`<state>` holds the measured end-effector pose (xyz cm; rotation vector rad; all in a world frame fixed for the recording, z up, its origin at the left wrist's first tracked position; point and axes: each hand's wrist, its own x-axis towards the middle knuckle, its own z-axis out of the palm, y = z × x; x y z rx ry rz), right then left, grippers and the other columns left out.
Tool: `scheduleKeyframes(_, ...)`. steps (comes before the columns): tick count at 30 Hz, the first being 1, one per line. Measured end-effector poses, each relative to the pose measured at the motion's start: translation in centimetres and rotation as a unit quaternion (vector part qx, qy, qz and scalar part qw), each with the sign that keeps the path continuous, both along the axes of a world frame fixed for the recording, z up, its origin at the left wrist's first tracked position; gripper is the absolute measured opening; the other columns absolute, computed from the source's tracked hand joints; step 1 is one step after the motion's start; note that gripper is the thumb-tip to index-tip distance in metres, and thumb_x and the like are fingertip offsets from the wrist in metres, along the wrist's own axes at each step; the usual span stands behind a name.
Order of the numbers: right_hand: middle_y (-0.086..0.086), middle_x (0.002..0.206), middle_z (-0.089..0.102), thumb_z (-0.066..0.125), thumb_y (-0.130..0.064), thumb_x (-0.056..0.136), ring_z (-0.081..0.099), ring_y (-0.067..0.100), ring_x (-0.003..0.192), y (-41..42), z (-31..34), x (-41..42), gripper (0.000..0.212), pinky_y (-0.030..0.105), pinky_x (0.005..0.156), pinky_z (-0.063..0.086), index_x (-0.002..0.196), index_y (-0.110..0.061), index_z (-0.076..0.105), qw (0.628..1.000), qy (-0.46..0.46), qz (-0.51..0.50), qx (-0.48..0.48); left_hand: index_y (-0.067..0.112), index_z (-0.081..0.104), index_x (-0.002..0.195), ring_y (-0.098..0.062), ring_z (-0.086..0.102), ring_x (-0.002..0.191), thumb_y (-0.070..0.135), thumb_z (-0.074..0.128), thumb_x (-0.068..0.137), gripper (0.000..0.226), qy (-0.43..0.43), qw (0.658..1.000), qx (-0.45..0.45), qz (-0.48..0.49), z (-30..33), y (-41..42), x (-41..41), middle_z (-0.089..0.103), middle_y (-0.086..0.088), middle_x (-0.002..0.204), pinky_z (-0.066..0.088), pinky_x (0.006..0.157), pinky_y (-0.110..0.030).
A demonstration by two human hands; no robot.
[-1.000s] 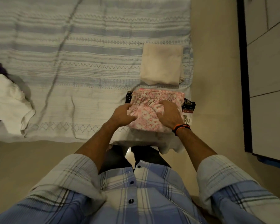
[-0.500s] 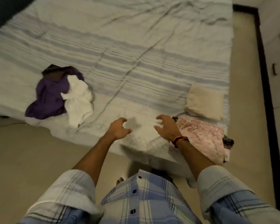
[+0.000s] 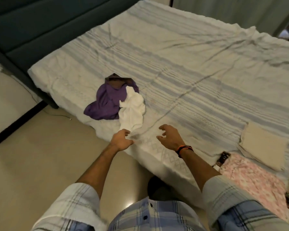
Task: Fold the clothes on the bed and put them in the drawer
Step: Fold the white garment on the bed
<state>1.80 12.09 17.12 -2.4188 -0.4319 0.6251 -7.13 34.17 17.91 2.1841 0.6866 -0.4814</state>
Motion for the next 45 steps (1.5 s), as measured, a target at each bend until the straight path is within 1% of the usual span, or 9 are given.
scheduleKeyframes(2, 0.008, 0.133, 0.054, 0.067, -0.027, 0.092, 0.061, 0.020, 0.105, 1.9, -0.3, 1.0, 0.046, 0.027, 0.089, 0.047, 0.132, -0.011, 0.052, 1.000, 0.002, 0.013, 0.001, 0.012, 0.050, 0.135, -0.023, 0.054, 0.121, 0.030, 0.074, 0.085, 0.058, 0.002, 1.000, -0.001, 0.009, -0.2, 1.5, 0.4, 0.054, -0.006, 0.137, 0.044, 0.094, -0.028)
scheduleKeyframes(8, 0.009, 0.133, 0.054, 0.067, -0.026, 0.092, 0.061, 0.021, 0.105, 7.6, -1.8, 5.9, 0.046, 0.033, 0.096, 0.048, 0.133, -0.011, 0.052, 0.999, 0.019, 0.051, 0.001, 0.010, 0.051, 0.134, -0.022, 0.054, 0.123, 0.028, 0.074, 0.085, 0.057, 0.001, 0.999, 0.005, 0.052, -1.2, 6.1, 3.6, 0.056, -0.006, 0.136, 0.045, 0.101, -0.033)
scheduleKeyframes(14, 0.010, 0.129, 0.057, 0.068, -0.025, 0.090, 0.061, 0.023, 0.105, 11.0, -3.5, 10.0, 0.044, 0.036, 0.097, 0.048, 0.130, -0.011, 0.054, 0.996, 0.055, 0.069, -0.007, 0.011, 0.053, 0.132, -0.022, 0.054, 0.123, 0.030, 0.073, 0.086, 0.054, 0.020, 0.997, -0.001, 0.079, -2.4, 8.8, 7.1, 0.057, -0.005, 0.135, 0.045, 0.101, -0.034)
scheduleKeyframes(19, 0.014, 0.126, 0.060, 0.070, -0.023, 0.088, 0.063, 0.027, 0.104, 13.2, -5.3, 12.2, 0.045, 0.042, 0.096, 0.050, 0.129, -0.008, 0.056, 0.994, 0.076, 0.071, -0.027, 0.011, 0.054, 0.132, -0.021, 0.054, 0.123, 0.030, 0.072, 0.087, 0.052, 0.047, 0.996, -0.009, 0.070, -4.2, 10.2, 9.3, 0.058, -0.004, 0.134, 0.044, 0.100, -0.032)
scheduleKeyframes(24, 0.010, 0.128, 0.059, 0.070, -0.026, 0.089, 0.063, 0.025, 0.104, 15.3, -7.4, 13.1, 0.045, 0.040, 0.096, 0.050, 0.129, -0.009, 0.056, 0.991, 0.100, 0.066, -0.052, 0.009, 0.056, 0.129, -0.022, 0.055, 0.121, 0.029, 0.072, 0.086, 0.050, 0.080, 0.995, -0.027, 0.048, -6.9, 11.7, 10.6, 0.059, -0.005, 0.132, 0.042, 0.094, -0.026)
scheduleKeyframes(27, 0.011, 0.130, 0.058, 0.068, -0.027, 0.089, 0.060, 0.028, 0.110, 16.3, -9.1, 13.3, 0.046, 0.042, 0.098, 0.048, 0.130, -0.010, 0.055, 0.989, 0.110, 0.063, -0.069, 0.009, 0.058, 0.125, -0.023, 0.056, 0.119, 0.027, 0.072, 0.085, 0.045, 0.092, 0.994, -0.042, 0.044, -9.1, 12.4, 11.5, 0.060, -0.005, 0.128, 0.040, 0.087, -0.023)
scheduleKeyframes(35, 0.010, 0.129, 0.060, 0.067, -0.025, 0.087, 0.061, 0.028, 0.110, 18.9, -15.4, 13.3, 0.045, 0.040, 0.098, 0.048, 0.128, -0.009, 0.056, 0.982, 0.159, 0.033, -0.096, 0.010, 0.054, 0.132, -0.022, 0.054, 0.121, 0.027, 0.072, 0.085, 0.053, 0.145, 0.986, -0.064, 0.046, -16.4, 13.1, 14.3, 0.058, -0.006, 0.131, 0.039, 0.089, -0.023)
scheduleKeyframes(42, 0.010, 0.127, 0.061, 0.067, -0.024, 0.086, 0.062, 0.028, 0.109, 19.4, -18.1, 12.4, 0.044, 0.041, 0.097, 0.048, 0.127, -0.010, 0.058, 0.978, 0.185, 0.002, -0.092, 0.015, 0.061, 0.119, -0.024, 0.061, 0.110, 0.029, 0.076, 0.079, 0.045, 0.167, 0.984, -0.027, 0.053, -19.6, 13.3, 15.0, 0.065, -0.006, 0.118, 0.050, 0.093, -0.031)
scheduleKeyframes(45, 0.010, 0.127, 0.062, 0.067, -0.024, 0.087, 0.063, 0.027, 0.109, 19.3, -18.4, 12.0, 0.043, 0.039, 0.097, 0.049, 0.127, -0.010, 0.058, 0.978, 0.192, -0.006, -0.087, 0.019, 0.067, 0.094, -0.025, 0.064, 0.101, 0.025, 0.071, 0.082, 0.014, 0.165, 0.984, -0.011, 0.061, -19.6, 13.1, 15.0, 0.069, -0.005, 0.105, 0.048, 0.082, -0.027)
